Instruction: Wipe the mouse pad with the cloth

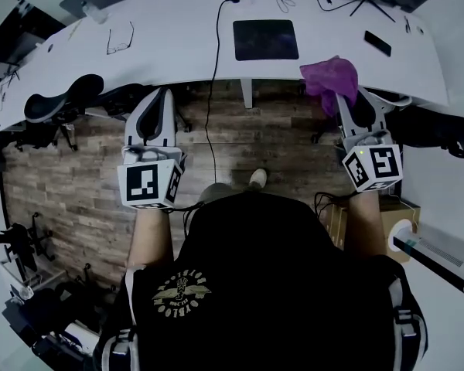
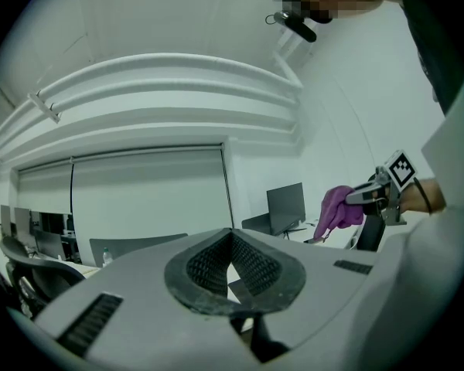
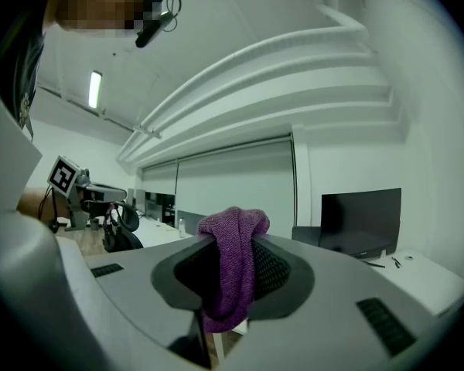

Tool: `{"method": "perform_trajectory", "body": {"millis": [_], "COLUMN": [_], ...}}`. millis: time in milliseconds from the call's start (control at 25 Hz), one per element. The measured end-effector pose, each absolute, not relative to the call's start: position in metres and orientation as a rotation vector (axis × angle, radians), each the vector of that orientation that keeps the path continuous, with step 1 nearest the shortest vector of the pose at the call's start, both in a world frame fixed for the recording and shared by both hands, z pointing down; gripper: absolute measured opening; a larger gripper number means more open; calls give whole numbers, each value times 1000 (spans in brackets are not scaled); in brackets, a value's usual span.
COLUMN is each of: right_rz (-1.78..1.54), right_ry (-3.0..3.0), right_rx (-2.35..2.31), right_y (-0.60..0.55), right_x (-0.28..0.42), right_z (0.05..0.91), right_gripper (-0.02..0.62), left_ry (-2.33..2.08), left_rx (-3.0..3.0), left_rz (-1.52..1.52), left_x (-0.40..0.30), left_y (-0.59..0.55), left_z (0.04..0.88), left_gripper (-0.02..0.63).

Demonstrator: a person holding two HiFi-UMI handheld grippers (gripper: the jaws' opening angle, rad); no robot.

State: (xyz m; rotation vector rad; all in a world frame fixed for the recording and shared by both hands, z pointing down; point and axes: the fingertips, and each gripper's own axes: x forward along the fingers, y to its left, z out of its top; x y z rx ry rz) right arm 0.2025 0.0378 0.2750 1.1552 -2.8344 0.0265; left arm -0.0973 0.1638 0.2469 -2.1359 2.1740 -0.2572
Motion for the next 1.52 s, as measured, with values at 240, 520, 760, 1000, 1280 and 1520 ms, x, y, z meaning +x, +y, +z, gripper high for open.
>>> {"method": "perform_trajectory", "body": {"millis": [240, 520, 760, 1000, 1280, 1520], "right_rz": [27, 20, 22, 33, 55, 81], "right_ry": [-2843, -2844, -2840, -2826, -2819, -2787], "right_rx": [1159, 1183, 1197, 1203, 1218, 1235], "right_y": [27, 25, 22, 7, -19, -49], "right_x": [208, 214, 210, 206, 190, 177], "right_z": [272, 274, 274, 278, 281, 287], "right_gripper": [91, 91, 91, 91, 91, 91], "left_ry": [2176, 2180, 2187, 2186, 2173, 2149], "left_rx": [-2126, -2120, -2118, -2145, -2158, -2212], "left_rz": [-277, -243, -207, -216, -254, -275], "left_x": [-93, -91, -98, -103, -119, -130], "left_y": [159, 151, 140, 121, 89, 49], "left_z": [245, 250, 251, 260, 263, 272], "left_gripper": [3, 2, 2, 2, 2, 2]}}
